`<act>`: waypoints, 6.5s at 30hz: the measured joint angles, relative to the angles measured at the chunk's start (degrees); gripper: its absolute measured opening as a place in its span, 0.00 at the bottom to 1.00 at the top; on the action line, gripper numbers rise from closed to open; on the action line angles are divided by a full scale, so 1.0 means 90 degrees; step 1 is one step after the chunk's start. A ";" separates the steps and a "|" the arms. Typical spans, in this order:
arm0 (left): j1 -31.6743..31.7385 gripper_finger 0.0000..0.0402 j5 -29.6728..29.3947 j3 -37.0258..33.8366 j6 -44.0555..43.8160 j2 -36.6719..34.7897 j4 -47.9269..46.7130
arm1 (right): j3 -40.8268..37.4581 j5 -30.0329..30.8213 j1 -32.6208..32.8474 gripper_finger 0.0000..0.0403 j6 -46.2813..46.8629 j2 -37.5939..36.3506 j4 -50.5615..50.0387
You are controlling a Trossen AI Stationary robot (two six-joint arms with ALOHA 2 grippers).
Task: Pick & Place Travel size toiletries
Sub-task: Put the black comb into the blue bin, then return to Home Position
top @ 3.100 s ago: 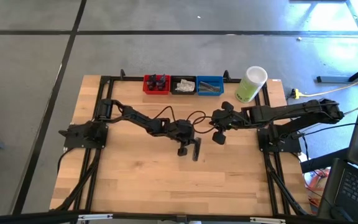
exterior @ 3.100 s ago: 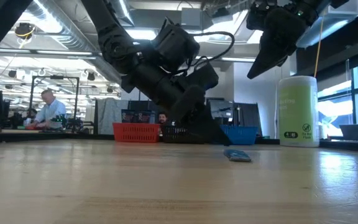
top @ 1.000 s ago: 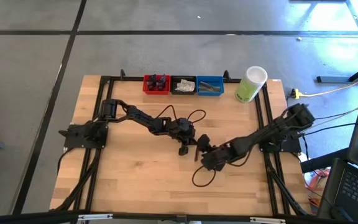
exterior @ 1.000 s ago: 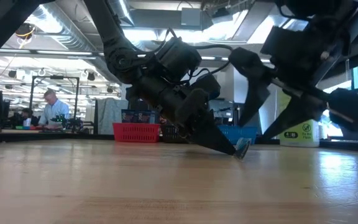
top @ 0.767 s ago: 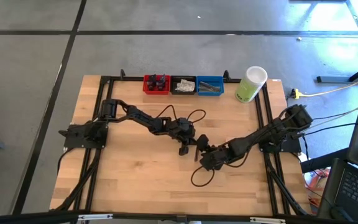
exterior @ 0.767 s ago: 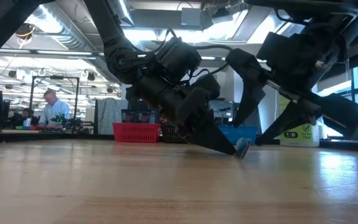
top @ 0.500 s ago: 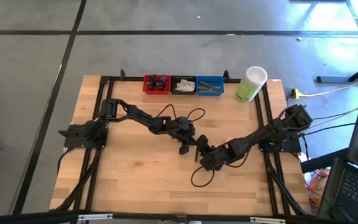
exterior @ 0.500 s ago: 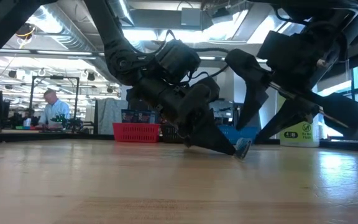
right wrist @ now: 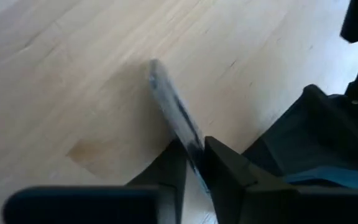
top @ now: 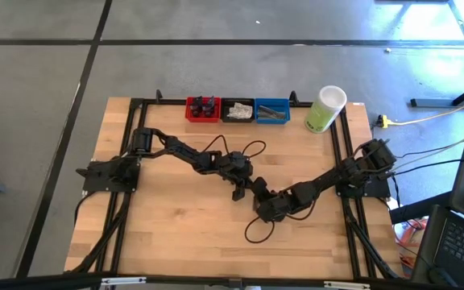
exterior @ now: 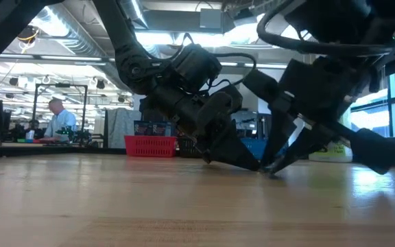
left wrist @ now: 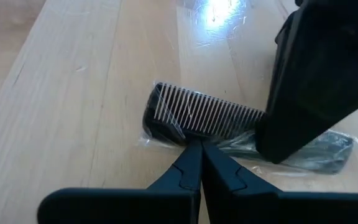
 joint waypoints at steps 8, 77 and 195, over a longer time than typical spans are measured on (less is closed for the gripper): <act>-0.0002 0.00 -0.0007 0.0002 0.0012 0.0000 0.0010 | 0.0010 0.0145 0.0078 0.03 -0.0021 -0.0017 0.0102; 0.1195 0.27 -0.1596 -0.0840 0.1474 -0.4036 -0.1824 | -0.0007 -0.2677 -0.5356 0.02 0.1504 -0.3820 -0.2527; 0.0865 0.01 -0.1020 -0.6777 0.1426 -1.2360 -0.0950 | -0.4553 -0.3643 -0.2937 0.00 0.4032 -0.8784 0.0988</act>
